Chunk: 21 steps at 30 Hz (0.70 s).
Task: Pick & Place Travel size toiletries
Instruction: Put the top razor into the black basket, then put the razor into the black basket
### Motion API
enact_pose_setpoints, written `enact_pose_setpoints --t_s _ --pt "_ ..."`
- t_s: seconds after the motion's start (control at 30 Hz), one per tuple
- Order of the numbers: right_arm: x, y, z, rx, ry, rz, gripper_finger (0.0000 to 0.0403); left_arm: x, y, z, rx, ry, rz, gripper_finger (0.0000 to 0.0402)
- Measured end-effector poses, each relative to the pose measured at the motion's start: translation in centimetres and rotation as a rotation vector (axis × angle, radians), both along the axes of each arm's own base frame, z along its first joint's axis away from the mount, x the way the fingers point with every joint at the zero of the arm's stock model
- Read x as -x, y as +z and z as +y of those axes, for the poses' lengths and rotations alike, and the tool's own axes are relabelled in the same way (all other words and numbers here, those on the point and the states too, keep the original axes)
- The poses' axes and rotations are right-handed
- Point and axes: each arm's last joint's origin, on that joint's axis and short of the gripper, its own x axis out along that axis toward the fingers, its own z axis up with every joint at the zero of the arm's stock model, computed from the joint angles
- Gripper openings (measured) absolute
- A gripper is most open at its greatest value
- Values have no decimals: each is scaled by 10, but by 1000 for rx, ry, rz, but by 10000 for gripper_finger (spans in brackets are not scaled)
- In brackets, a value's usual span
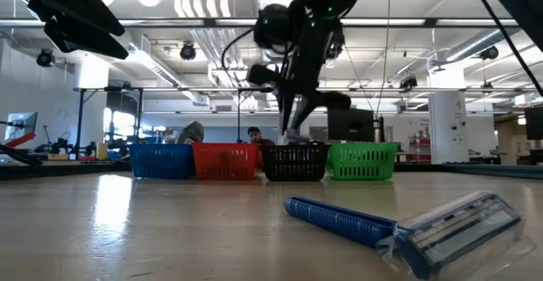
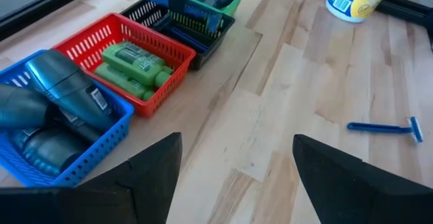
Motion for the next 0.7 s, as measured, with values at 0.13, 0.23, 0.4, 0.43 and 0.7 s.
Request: enact_pose_setpoints --t_s 0.13,0.23,0.4,0.43,0.7 --pt "-3 -13 -1 -6 -4 36 80 0 0 0 -2 3 -1 287" --pt "-3 -13 0 -2 2 40 104 0 0 0 7 9 -3 287" --pt "0 -1 8 31 34 35 151 0 0 0 9 11 -2 287" --pt "1 5 13 40 49 27 160 0 0 0 9 10 -1 287" --pt "17 41 106 17 258 64 216 0 -1 0 -19 -7 9 287"
